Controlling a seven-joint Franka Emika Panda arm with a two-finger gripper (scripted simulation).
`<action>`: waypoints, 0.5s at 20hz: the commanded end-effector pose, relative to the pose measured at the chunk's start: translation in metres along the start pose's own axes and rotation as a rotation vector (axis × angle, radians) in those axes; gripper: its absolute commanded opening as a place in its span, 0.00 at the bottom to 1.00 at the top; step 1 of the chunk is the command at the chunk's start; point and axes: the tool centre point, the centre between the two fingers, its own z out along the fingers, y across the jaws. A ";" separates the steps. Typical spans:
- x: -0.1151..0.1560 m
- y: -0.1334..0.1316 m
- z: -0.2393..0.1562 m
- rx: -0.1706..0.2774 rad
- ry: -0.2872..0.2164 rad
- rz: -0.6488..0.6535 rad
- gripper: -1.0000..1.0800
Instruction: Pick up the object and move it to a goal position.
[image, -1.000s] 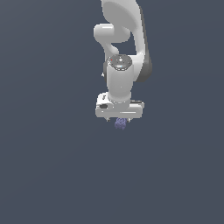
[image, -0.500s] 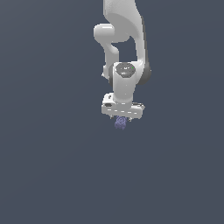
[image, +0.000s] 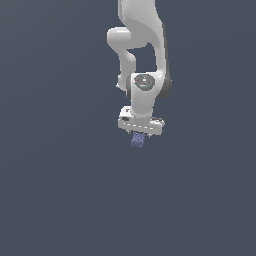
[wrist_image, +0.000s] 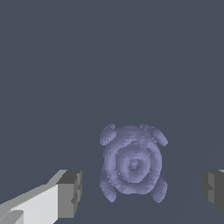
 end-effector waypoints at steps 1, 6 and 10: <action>0.000 0.000 0.000 0.000 0.000 0.000 0.96; 0.000 0.000 0.012 0.000 0.000 0.001 0.96; -0.002 0.000 0.032 0.000 0.001 0.002 0.96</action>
